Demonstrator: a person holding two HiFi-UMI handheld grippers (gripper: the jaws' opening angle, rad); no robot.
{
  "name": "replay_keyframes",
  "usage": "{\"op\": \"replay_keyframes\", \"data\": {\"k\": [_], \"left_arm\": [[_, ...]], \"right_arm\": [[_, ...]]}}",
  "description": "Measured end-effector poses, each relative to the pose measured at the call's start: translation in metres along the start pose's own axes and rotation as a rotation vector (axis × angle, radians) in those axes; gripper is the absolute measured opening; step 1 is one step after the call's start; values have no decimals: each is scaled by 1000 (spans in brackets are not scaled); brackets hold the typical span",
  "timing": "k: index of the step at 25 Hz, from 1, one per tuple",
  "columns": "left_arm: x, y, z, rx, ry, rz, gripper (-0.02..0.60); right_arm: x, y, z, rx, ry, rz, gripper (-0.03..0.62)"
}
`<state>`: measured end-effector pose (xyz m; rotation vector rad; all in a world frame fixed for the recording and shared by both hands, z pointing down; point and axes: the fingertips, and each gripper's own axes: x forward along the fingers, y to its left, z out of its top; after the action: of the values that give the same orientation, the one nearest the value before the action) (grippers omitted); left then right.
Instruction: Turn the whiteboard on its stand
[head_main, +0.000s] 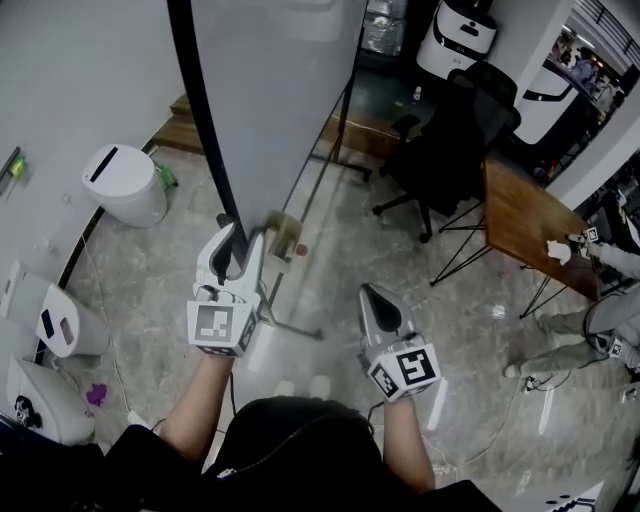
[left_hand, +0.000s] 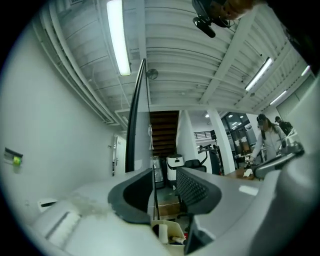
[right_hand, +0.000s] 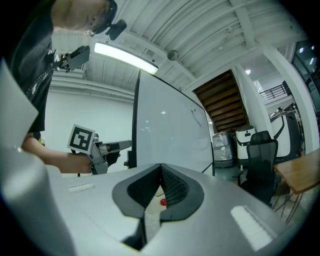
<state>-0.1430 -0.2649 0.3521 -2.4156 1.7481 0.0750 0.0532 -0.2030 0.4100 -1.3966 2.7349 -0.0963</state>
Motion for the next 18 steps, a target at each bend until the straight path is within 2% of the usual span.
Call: {"op": "replay_keyframes", "data": {"k": [6, 18], "left_arm": [[3, -51, -11, -55, 24, -111, 140], [19, -101, -35, -120, 89, -231, 48]], "right_arm": [[-5, -3, 4, -3, -9, -16, 6], [-22, -18, 6, -11, -14, -80, 6]]}}
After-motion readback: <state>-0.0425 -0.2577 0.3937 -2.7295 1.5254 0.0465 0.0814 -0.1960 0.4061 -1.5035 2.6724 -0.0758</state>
